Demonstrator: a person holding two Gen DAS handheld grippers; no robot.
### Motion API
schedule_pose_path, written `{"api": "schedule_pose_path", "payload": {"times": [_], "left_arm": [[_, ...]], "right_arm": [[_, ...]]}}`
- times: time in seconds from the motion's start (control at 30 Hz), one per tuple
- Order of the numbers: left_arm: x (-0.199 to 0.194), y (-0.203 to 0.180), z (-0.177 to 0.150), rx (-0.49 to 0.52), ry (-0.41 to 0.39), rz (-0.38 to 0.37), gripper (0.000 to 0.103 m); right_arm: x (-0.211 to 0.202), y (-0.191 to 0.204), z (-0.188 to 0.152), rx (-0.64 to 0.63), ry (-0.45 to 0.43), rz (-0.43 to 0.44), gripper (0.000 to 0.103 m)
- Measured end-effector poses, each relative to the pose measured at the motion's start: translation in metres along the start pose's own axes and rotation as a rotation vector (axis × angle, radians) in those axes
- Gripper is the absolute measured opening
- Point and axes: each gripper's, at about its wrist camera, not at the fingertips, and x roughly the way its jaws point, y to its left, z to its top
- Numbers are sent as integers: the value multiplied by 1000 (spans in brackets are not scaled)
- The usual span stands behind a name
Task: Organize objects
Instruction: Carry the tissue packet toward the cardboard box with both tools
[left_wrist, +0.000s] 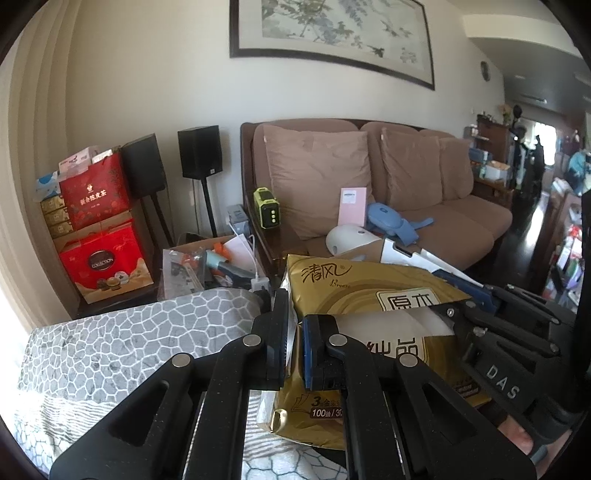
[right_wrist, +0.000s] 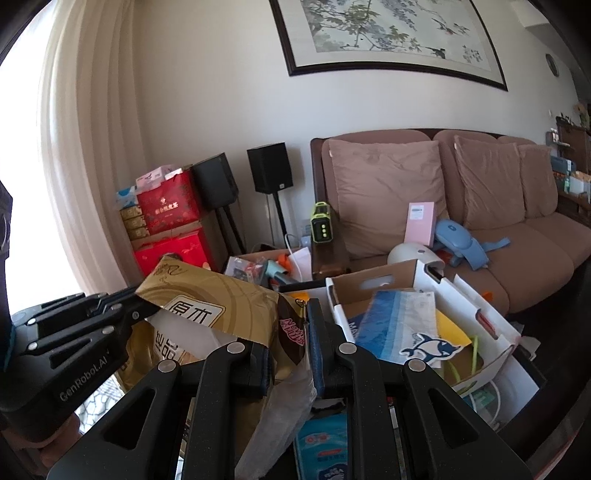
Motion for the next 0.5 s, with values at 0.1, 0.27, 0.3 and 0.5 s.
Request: {"api": "schedule_pose_path", "payload": {"times": [0.1,0.27,0.3,0.5], "left_arm": [[1,-5,0,7,0,-6,6],[4,-6,2,-9,-2,-10,6],[5,-7,3,-8,-1,-10,6],[5,-11,6,-7,-4,-19,6]], "right_arm": [[-2,-4,2,6,2,-4,16],[-2,-5,3,-6,15,-15,16],[-2,-6,3,-7,16,-17,16],[-3,-11,4,1,17,-22,16]]}}
